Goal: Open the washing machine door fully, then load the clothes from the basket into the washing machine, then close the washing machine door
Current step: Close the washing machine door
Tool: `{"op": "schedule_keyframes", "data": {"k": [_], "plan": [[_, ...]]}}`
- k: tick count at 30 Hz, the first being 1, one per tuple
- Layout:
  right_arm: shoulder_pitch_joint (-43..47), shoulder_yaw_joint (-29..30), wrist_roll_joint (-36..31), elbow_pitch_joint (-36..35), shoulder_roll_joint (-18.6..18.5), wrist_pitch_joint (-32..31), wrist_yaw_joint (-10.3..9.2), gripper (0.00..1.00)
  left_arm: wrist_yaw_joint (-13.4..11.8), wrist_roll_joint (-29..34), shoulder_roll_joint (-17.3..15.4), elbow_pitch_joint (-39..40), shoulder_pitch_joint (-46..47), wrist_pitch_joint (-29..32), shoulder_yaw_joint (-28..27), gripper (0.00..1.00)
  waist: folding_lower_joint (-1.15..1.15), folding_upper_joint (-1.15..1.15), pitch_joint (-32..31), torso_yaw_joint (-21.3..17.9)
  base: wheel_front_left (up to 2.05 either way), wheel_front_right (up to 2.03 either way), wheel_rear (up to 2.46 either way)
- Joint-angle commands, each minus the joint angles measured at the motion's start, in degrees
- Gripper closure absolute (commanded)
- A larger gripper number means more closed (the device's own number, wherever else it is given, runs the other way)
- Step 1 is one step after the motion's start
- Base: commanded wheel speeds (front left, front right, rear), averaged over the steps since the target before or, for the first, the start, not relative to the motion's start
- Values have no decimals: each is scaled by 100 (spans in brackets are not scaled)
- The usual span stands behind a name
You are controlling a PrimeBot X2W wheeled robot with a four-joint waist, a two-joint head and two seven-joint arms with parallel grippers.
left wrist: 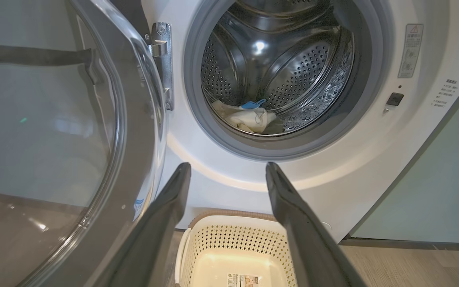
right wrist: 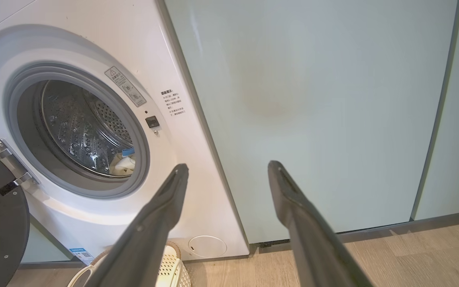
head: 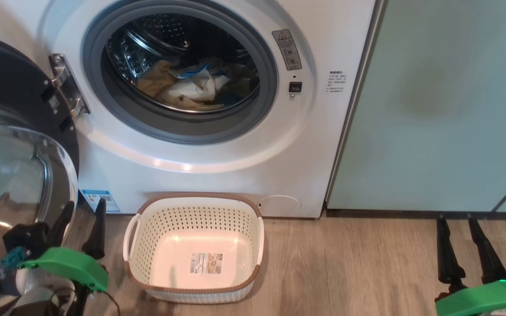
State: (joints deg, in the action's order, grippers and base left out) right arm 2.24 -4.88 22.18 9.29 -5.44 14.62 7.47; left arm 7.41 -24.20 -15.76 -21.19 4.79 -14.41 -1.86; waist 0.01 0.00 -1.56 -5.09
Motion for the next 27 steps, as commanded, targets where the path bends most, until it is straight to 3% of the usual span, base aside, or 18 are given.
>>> {"op": "schedule_keyframes", "data": {"k": [1, 14, 27], "plan": [[-108, -91, -21, -182, -130, 38, 2, 0, 7, 25, -156, 198, 162, -59, -237, 0, -1, 0, 4, 0, -140, 140, 0], [-115, -88, -11, -157, -127, 38, 2, 0, 7, -71, -128, 268, 127, -59, -315, 0, -1, 0, 21, -3, -174, 171, 2], [-94, -74, -12, -149, -126, 38, 2, 0, 7, -208, -130, 245, 128, -59, -302, 0, -1, 0, -20, 41, -31, 31, 0]]}}
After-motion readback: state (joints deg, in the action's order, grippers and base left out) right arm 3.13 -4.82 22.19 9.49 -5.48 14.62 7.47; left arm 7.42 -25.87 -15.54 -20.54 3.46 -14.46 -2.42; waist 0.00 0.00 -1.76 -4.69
